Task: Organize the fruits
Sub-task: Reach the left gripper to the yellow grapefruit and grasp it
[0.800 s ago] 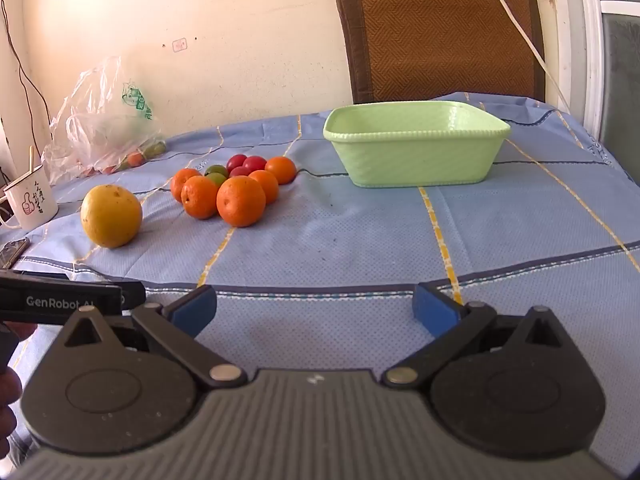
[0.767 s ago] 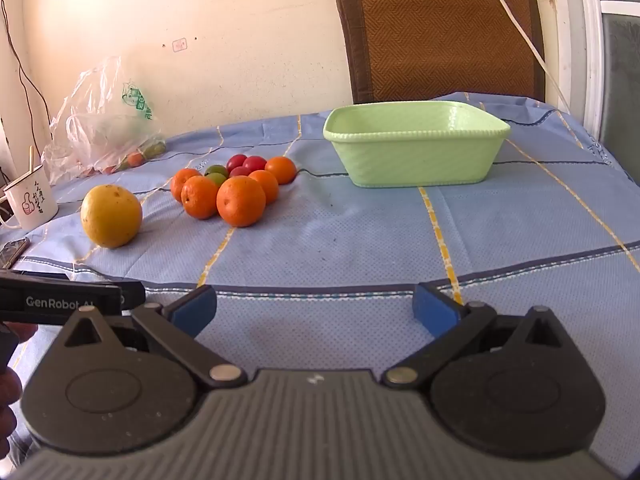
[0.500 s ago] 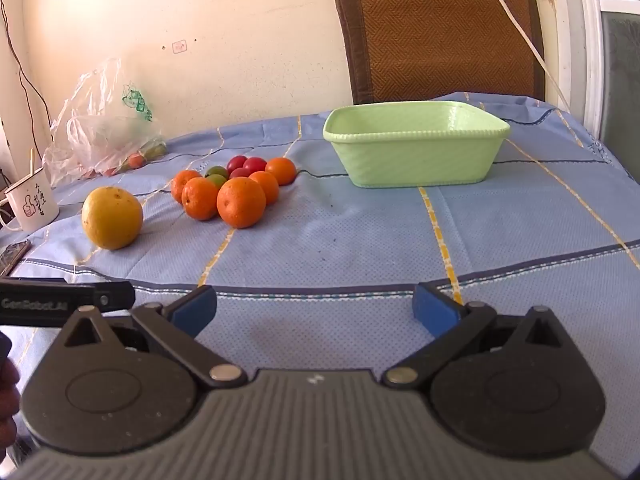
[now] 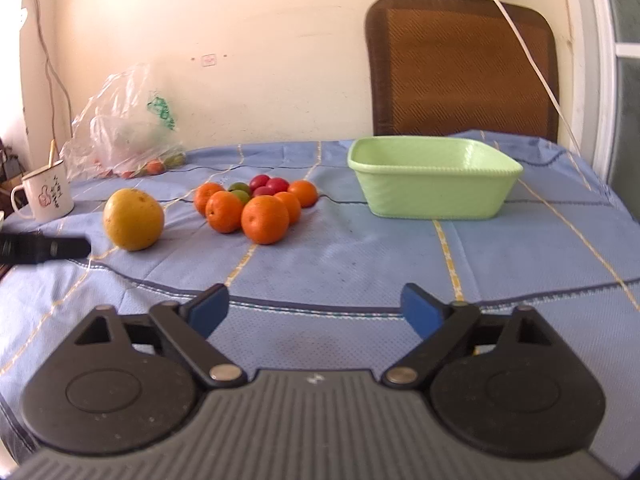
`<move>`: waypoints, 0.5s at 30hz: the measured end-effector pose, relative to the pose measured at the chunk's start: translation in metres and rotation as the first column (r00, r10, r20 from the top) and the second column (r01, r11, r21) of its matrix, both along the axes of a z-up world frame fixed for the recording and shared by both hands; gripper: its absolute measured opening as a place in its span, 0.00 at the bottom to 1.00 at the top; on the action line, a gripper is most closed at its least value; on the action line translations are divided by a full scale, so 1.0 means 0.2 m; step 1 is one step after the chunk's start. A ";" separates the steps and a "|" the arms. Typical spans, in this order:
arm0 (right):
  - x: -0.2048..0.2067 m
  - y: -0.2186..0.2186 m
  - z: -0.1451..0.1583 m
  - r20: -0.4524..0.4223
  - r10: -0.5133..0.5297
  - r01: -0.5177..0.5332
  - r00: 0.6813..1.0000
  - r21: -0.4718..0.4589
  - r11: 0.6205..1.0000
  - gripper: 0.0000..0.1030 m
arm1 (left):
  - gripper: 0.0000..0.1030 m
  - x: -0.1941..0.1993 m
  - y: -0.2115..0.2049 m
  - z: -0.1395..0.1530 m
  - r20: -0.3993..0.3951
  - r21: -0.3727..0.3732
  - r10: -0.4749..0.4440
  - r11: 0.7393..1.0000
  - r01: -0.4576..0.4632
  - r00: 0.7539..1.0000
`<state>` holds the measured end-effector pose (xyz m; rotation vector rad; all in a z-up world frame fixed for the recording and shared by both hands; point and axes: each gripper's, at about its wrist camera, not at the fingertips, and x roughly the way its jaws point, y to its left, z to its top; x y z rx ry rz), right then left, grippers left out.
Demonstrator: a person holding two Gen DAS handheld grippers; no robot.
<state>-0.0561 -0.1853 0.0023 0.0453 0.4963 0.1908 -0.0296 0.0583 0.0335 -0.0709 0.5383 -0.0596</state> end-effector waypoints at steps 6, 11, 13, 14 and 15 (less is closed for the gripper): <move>0.08 0.15 0.08 0.007 0.203 -0.203 0.979 0.021 0.979 0.57 | 0.78 0.09 0.12 0.06 0.004 -0.079 0.001 0.997 0.000 1.000; 0.21 0.40 0.12 0.010 0.403 -0.401 0.915 -0.070 0.913 0.58 | 0.77 0.18 0.18 0.10 0.000 -0.169 -0.073 0.983 0.072 0.997; 0.25 0.49 0.12 0.010 0.446 -0.443 0.895 -0.095 0.891 0.58 | 0.75 0.24 0.16 0.09 -0.033 -0.171 -0.104 0.980 0.097 0.994; 0.28 0.54 0.12 0.013 0.458 -0.454 0.889 -0.108 0.884 0.59 | 0.68 0.27 0.15 0.08 -0.047 -0.175 -0.117 0.979 0.107 0.992; 0.30 0.57 0.12 0.018 0.469 -0.464 0.883 -0.114 0.878 0.59 | 0.64 0.30 0.15 0.07 -0.068 -0.180 -0.128 0.977 0.114 0.989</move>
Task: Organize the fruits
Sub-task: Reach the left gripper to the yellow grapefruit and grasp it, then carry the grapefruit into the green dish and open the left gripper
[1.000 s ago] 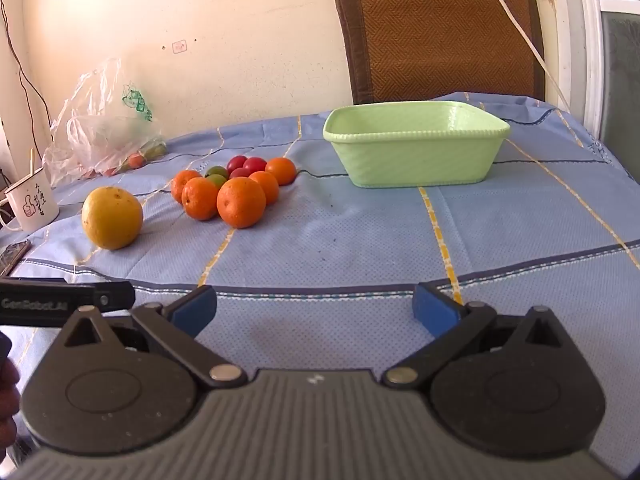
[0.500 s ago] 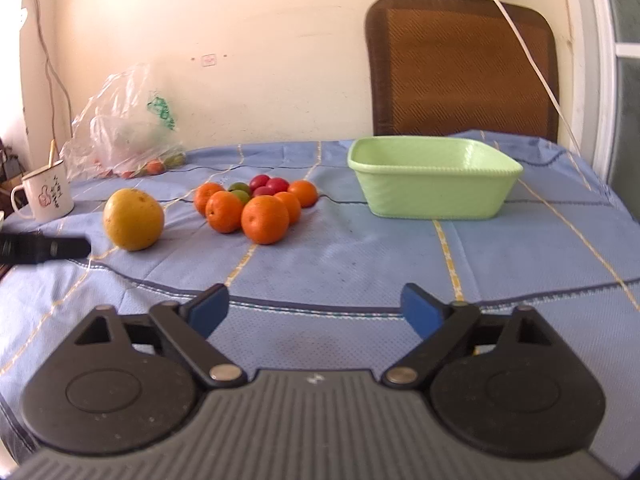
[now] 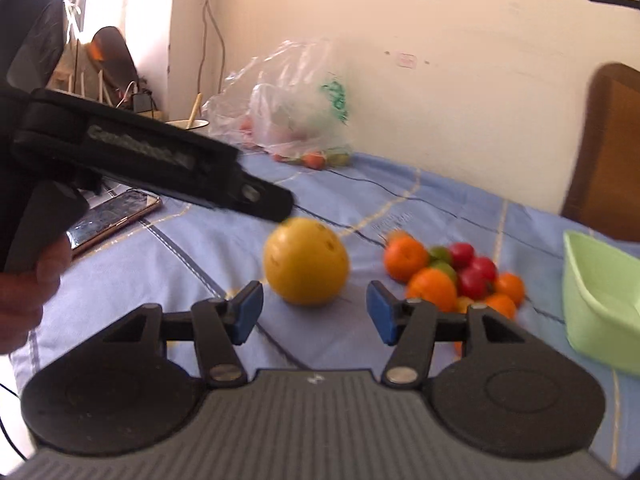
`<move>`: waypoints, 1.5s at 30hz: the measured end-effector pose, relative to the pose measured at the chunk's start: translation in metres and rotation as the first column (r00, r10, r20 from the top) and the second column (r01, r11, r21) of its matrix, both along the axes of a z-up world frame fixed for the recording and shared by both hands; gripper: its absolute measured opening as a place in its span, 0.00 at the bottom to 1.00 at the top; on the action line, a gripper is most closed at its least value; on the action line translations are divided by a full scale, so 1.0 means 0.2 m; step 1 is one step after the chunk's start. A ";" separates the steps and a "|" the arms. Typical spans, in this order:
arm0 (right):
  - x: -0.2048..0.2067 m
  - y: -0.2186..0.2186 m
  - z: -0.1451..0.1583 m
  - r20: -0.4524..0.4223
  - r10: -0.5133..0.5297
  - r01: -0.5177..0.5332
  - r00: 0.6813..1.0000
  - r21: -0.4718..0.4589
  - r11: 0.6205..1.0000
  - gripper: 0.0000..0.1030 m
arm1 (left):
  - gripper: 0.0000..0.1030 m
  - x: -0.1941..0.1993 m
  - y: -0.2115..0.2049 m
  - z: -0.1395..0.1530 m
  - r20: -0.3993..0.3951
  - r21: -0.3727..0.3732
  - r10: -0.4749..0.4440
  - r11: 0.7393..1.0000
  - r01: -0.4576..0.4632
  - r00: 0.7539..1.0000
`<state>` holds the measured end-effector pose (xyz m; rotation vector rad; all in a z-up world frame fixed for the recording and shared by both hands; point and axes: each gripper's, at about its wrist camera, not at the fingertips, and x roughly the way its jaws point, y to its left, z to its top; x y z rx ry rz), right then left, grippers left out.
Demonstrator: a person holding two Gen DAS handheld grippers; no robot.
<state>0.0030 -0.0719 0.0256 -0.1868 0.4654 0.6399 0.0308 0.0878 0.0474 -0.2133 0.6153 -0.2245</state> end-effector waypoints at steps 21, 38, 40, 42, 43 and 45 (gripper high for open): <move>0.03 -0.34 0.09 0.059 -0.202 0.195 0.978 0.103 0.975 0.62 | 0.47 0.16 -0.52 0.20 0.038 -0.050 -0.210 0.976 0.212 0.977; 0.38 -1.10 0.03 -0.056 -0.475 0.477 0.878 0.033 0.878 0.62 | 0.47 0.62 -1.38 0.04 -0.054 -0.087 -0.377 0.924 0.371 0.925; 0.38 -1.10 0.02 -0.065 -0.472 0.474 0.879 0.029 0.880 0.62 | 0.47 0.63 -1.38 0.03 -0.057 -0.087 -0.375 0.925 0.369 0.925; 0.39 -1.11 0.02 -0.089 -0.472 0.477 0.877 0.043 0.878 0.63 | 0.46 0.62 -1.39 0.03 -0.061 -0.079 -0.376 0.925 0.371 0.925; 0.38 -1.11 0.02 -0.101 -0.477 0.483 0.873 0.048 0.874 0.63 | 0.46 0.62 -1.39 0.03 -0.063 -0.080 -0.377 0.925 0.372 0.924; 0.38 -1.10 0.02 -0.095 -0.490 0.495 0.867 0.043 0.868 0.63 | 0.46 0.61 -1.38 0.05 -0.060 -0.088 -0.383 0.922 0.378 0.922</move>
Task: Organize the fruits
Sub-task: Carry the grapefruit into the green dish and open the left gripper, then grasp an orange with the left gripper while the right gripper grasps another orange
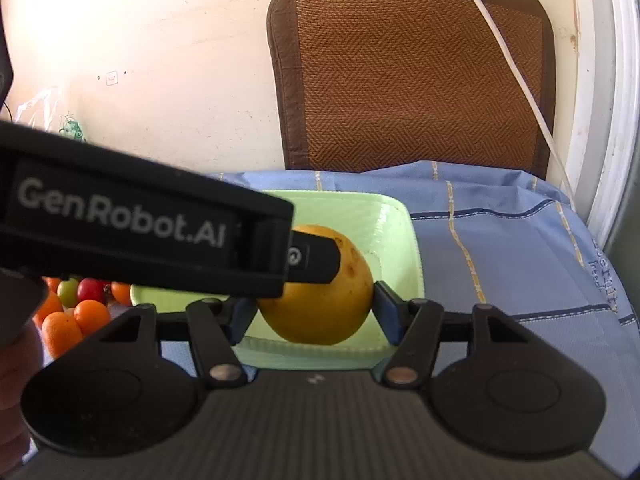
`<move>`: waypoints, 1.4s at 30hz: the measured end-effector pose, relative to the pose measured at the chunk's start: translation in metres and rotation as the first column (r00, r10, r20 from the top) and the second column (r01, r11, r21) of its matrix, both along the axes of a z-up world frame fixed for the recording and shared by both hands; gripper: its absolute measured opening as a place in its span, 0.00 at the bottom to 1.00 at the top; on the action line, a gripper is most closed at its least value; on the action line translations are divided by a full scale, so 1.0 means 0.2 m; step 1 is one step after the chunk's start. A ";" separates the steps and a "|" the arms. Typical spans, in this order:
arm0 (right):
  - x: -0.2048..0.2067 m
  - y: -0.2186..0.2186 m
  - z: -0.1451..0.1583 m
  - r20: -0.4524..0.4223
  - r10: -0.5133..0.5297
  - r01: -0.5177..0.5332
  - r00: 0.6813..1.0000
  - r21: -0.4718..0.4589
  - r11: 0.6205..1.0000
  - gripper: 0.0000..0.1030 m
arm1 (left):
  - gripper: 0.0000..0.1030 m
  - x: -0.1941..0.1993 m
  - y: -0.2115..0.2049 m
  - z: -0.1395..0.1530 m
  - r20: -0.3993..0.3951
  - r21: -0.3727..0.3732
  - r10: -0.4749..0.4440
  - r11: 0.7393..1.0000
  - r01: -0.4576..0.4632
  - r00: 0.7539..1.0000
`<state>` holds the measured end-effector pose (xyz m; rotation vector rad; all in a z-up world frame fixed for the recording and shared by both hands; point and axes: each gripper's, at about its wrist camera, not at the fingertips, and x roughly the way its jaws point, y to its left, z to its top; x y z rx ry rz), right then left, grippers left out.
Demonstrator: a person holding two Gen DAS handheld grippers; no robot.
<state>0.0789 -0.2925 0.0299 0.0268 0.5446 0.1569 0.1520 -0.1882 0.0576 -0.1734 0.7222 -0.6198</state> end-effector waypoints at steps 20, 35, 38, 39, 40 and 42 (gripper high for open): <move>-0.47 0.23 -0.01 0.194 -0.078 0.035 0.978 0.217 0.976 0.63 | 0.49 -0.78 0.96 0.01 0.315 0.034 0.202 0.974 -0.223 0.927; -0.30 0.64 -0.09 0.034 0.186 -0.187 0.982 0.030 0.982 0.44 | 0.46 -0.69 1.12 -0.17 0.190 0.050 0.239 0.966 -0.253 0.952; -0.23 0.68 -0.11 0.000 0.206 -0.206 0.978 0.009 0.978 0.52 | 0.48 -0.61 1.09 -0.17 0.142 0.027 0.229 0.972 -0.235 0.963; -0.21 0.69 -0.12 -0.011 0.210 -0.210 0.978 0.002 0.978 0.52 | 0.49 -0.59 1.07 -0.17 0.133 0.024 0.227 0.972 -0.232 0.965; -0.20 0.69 -0.13 -0.018 0.215 -0.215 0.976 -0.001 0.977 0.51 | 0.49 -0.57 1.06 -0.17 0.128 0.025 0.225 0.973 -0.230 0.966; -0.18 0.70 -0.14 -0.040 0.229 -0.228 0.973 0.013 0.973 0.40 | 0.49 -0.51 1.02 -0.18 0.116 0.041 0.229 0.971 -0.235 0.966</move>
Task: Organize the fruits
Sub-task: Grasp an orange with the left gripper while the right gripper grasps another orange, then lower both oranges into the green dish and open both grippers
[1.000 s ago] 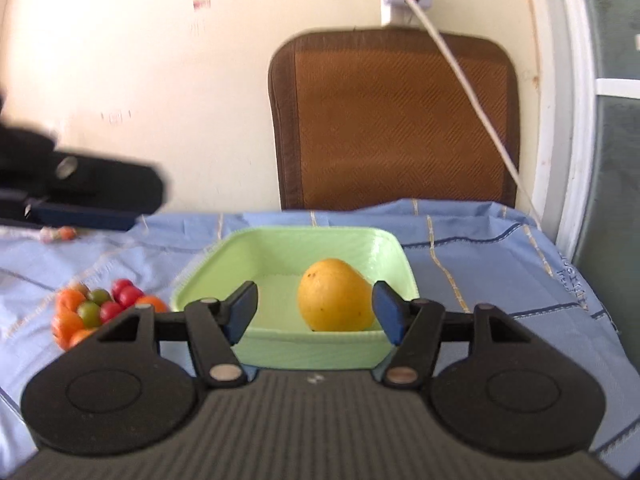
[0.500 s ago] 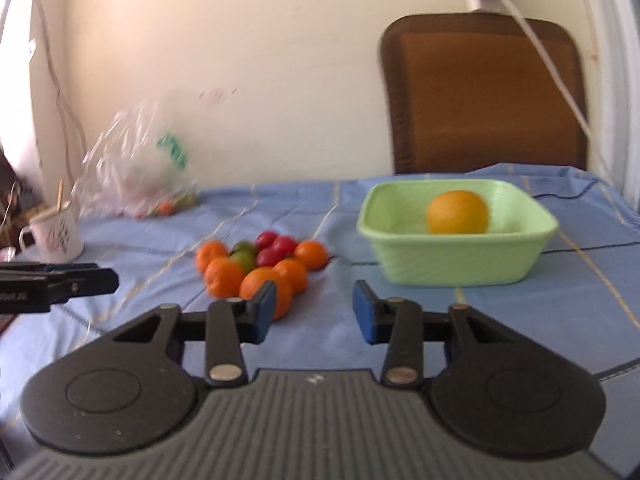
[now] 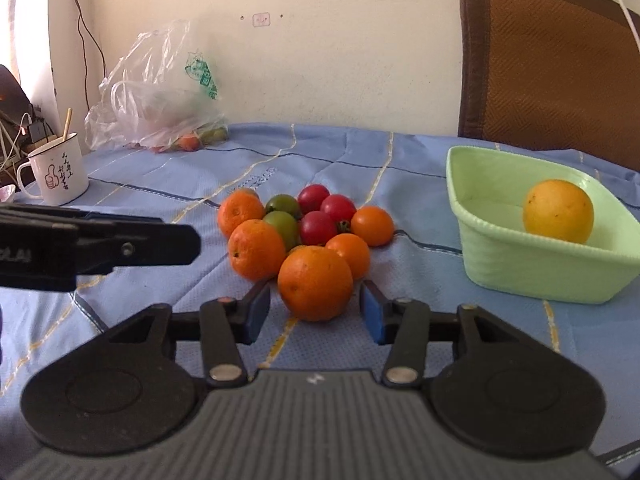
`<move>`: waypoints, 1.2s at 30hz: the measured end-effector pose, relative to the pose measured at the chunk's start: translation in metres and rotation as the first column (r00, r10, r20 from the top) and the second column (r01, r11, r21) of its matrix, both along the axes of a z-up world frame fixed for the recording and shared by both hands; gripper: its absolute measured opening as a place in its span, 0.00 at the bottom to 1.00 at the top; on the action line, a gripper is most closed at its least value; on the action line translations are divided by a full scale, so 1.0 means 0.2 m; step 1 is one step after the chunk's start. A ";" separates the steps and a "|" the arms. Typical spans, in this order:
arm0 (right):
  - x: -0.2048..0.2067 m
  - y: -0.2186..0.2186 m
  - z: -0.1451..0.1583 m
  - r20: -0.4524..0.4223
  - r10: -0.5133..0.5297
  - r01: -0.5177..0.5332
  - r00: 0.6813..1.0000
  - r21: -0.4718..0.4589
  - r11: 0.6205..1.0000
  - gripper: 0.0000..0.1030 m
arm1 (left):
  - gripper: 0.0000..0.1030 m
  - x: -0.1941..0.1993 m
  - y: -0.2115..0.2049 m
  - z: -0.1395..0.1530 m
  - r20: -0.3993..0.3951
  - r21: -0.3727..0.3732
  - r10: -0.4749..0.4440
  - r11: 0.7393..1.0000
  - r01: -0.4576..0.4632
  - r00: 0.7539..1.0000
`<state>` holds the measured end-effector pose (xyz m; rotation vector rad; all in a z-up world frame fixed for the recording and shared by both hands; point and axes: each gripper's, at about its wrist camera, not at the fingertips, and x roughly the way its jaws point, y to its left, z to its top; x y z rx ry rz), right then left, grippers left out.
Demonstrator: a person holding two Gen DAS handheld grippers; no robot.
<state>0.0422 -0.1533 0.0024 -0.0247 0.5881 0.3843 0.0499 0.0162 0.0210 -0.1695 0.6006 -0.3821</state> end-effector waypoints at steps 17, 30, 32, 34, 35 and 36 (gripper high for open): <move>-0.24 -0.23 0.01 0.036 -0.078 0.074 0.996 0.099 0.992 0.40 | 0.38 -0.03 -0.16 -0.04 -0.024 0.015 -0.061 0.998 0.061 0.998; -0.16 -0.64 0.17 0.265 -0.358 0.329 0.895 0.147 0.933 0.40 | 0.38 0.21 -0.75 0.19 0.071 0.051 -0.248 0.968 0.245 0.966; -0.09 -0.68 0.15 0.262 -0.361 0.337 0.895 0.133 0.932 0.40 | 0.38 0.29 -0.82 0.17 0.065 0.081 -0.232 0.971 0.226 0.971; -0.05 -0.69 0.12 0.255 -0.370 0.349 0.893 0.123 0.929 0.40 | 0.38 0.37 -0.86 0.13 0.023 0.079 -0.215 0.974 0.212 0.976; -0.03 -0.70 0.10 0.245 -0.373 0.353 0.895 0.123 0.928 0.40 | 0.39 0.40 -0.86 0.11 0.000 0.068 -0.211 0.975 0.211 0.977; -0.02 -0.72 0.08 0.232 -0.375 0.355 0.897 0.125 0.926 0.40 | 0.39 0.41 -0.86 0.09 -0.015 0.063 -0.207 0.976 0.208 0.978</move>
